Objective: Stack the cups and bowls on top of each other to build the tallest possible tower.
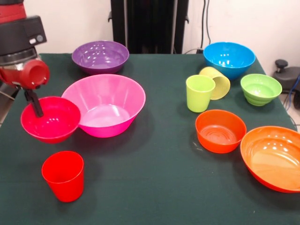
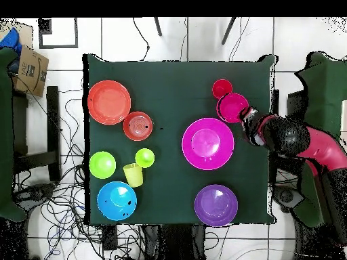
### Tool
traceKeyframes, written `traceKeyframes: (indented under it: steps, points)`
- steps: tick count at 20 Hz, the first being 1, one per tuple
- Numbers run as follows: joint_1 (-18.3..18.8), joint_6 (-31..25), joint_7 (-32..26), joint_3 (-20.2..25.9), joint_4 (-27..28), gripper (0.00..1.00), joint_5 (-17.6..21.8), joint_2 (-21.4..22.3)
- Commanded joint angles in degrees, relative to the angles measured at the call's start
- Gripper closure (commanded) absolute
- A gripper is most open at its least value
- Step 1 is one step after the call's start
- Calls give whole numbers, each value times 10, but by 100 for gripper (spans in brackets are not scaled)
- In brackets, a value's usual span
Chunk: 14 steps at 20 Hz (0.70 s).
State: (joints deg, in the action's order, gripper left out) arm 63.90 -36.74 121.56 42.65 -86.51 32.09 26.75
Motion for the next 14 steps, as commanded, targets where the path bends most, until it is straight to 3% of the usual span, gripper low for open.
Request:
traceKeyframes:
  steps: [1, 14]
  points:
    - [-5, -58, -141, 8, -32, 100, 15, 36]
    - [-16, -38, -124, 6, -16, 100, 15, 8]
